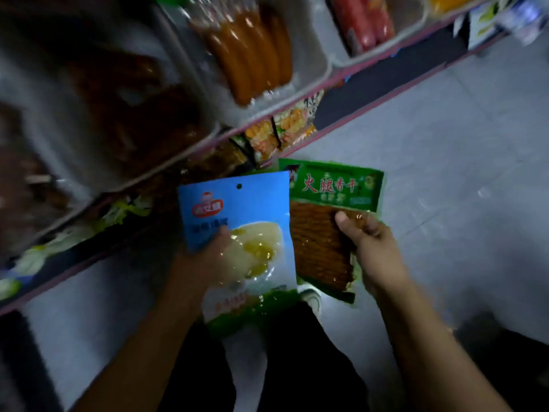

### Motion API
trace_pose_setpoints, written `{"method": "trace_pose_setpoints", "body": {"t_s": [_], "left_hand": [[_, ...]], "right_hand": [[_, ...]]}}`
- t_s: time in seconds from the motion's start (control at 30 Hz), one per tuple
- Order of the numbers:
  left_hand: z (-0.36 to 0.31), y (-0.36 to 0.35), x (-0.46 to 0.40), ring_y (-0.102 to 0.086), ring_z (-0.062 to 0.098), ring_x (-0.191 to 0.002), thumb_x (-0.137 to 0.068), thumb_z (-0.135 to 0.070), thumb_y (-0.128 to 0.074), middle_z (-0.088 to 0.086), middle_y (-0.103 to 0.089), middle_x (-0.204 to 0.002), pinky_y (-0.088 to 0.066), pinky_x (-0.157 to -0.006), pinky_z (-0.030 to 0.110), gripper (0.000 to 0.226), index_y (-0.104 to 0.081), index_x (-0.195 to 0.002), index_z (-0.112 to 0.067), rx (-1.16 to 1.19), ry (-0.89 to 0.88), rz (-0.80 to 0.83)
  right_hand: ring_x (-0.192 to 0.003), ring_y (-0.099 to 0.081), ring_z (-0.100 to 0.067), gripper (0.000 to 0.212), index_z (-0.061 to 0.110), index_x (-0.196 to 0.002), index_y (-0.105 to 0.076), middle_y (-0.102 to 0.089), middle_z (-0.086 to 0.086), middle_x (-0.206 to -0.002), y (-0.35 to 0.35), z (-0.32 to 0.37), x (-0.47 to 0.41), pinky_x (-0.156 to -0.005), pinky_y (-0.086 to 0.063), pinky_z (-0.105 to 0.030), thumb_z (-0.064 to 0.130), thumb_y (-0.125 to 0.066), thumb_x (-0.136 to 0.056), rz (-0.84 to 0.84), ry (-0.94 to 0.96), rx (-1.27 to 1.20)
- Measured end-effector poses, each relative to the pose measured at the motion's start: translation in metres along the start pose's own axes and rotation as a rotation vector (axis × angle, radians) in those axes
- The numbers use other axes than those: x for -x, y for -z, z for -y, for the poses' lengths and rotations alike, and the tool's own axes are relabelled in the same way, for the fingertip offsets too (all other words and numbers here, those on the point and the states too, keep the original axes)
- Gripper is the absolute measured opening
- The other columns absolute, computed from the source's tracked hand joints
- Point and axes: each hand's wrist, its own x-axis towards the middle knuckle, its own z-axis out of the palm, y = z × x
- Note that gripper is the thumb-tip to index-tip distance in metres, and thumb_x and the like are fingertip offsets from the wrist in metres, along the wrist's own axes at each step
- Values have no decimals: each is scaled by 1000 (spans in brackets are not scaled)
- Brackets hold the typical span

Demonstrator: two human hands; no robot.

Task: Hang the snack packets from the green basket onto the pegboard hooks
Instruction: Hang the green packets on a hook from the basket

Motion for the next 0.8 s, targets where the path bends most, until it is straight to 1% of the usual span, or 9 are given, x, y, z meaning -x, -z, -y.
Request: {"method": "trace_pose_setpoints", "body": {"t_s": [0.07,0.17,0.33,0.4,0.47,0.57,0.63,0.73,0.8], "left_hand": [[-50,26,55,-69,17,-71,-62,-43,-75,-1,-73,-79,-56,-68,33,34,-68,-83,-17,6,-117,-104],[-124,66,135,-63,17,-84,-82,-29,-66,-6,-67,-93,-49,-72,29,4,-63,-84,-27,23,-304,-239],[-213,142,244,-64,0,-70,-90,-20,-59,-8,-67,-85,-48,-52,7,6,-60,-96,-21,60,-658,-356],[-243,176,279,-62,0,-57,-92,-15,-57,-1,-66,-78,-50,-49,14,3,-60,-92,-15,158,-737,-374],[-270,205,313,-66,16,-62,-90,-9,-57,0,-67,-70,-54,-56,29,14,-60,-83,-21,185,-855,-400],[-301,251,356,-69,19,-68,-87,-13,-63,-4,-72,-68,-56,-65,37,18,-68,-74,-23,243,-974,-412],[-320,282,377,-71,24,-74,-85,-14,-65,-2,-74,-72,-56,-73,43,22,-73,-67,-23,318,-1022,-408],[-347,326,403,-71,11,-62,-83,-16,-66,-8,-73,-66,-55,-56,24,28,-75,-64,-35,353,-1143,-358],[-360,352,415,-71,14,-60,-78,-17,-68,-3,-74,-68,-54,-50,23,21,-76,-66,-32,388,-1180,-293]], "right_hand": [[-67,-66,-11,9,12,-78,-65,-70,1,-72,-8,47,52,-64,-53,-25,14,-66,-86,33,3,6],[-61,-68,-4,12,16,-77,-68,-73,9,-66,-24,119,118,-53,-50,-13,15,-63,-87,117,65,25],[-53,-54,-12,28,23,-56,-65,-58,9,-51,-74,239,196,-51,-39,-23,30,-66,-83,224,330,136],[-52,-47,-11,39,16,-55,-57,-52,1,-54,-107,279,227,-53,-32,-24,45,-68,-79,301,447,165],[-56,-48,-12,52,8,-55,-57,-52,-5,-57,-145,311,261,-57,-34,-25,55,-69,-73,380,560,178],[-48,-49,3,30,23,-51,-69,-58,14,-50,-205,339,321,-48,-38,-13,29,-68,-80,592,719,101],[-49,-50,8,40,35,-57,-73,-61,18,-50,-238,352,359,-47,-38,-9,11,-62,-87,694,879,130],[-59,-58,9,38,28,-65,-75,-69,17,-62,-279,370,405,-56,-43,-7,4,-58,-89,729,1075,122],[-64,-61,8,31,26,-72,-72,-72,17,-69,-303,381,430,-61,-45,-7,1,-61,-87,707,1173,80]]}}
